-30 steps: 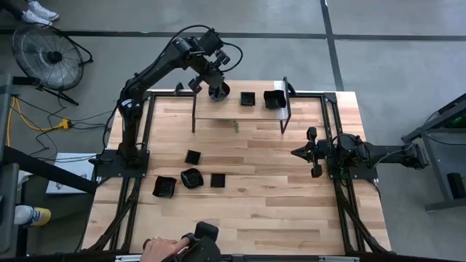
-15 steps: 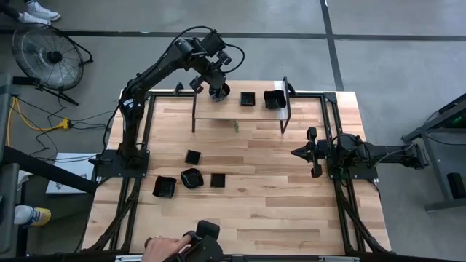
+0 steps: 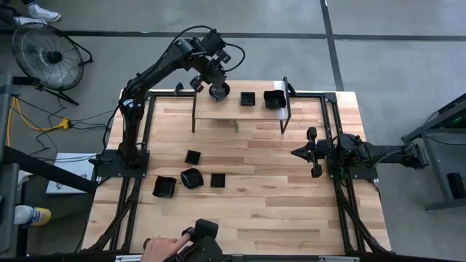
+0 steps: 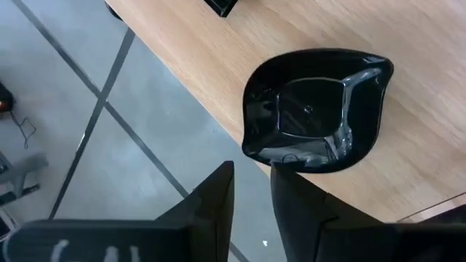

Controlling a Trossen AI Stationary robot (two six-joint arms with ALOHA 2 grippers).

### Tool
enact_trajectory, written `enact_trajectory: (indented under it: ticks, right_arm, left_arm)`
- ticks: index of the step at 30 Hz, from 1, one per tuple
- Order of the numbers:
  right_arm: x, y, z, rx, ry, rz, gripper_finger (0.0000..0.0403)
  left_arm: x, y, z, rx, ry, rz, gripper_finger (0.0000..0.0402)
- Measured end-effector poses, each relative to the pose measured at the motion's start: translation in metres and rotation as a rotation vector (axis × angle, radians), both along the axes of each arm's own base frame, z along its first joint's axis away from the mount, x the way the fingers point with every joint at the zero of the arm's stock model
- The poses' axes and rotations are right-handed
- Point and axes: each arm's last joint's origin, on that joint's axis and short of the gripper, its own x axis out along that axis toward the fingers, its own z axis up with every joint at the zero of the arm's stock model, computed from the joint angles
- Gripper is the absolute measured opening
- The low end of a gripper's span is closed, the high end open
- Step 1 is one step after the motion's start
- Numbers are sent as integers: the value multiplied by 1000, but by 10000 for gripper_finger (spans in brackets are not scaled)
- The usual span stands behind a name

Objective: Pick & Place Mini shaped plates
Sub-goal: Stack the distorted square plate on top of the other distorted square plate on the shelf

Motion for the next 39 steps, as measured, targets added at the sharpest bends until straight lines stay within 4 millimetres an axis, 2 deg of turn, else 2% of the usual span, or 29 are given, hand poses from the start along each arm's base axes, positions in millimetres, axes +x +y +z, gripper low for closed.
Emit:
enact_trajectory:
  ticks: [10,16,20,32,36,39]
  right_arm:
    - [0,0,0,0,0,0,3]
    - [0,0,0,0,2,0,6]
    - [0,0,0,0,2,0,7]
    - [0,0,0,0,3,0,5]
    - [0,0,0,0,4,0,7]
    - [0,0,0,0,4,0,8]
  left_arm:
    - [5,-8,0,-50,-44,166,88]
    - [-8,-27,5,-306,-63,198,88]
    - [-14,-48,14,-384,-47,213,88]
    - [-31,-140,60,-369,-113,112,88]
    - [-38,-157,70,-357,-151,120,88]
    - [-43,-165,69,-329,-158,138,88]
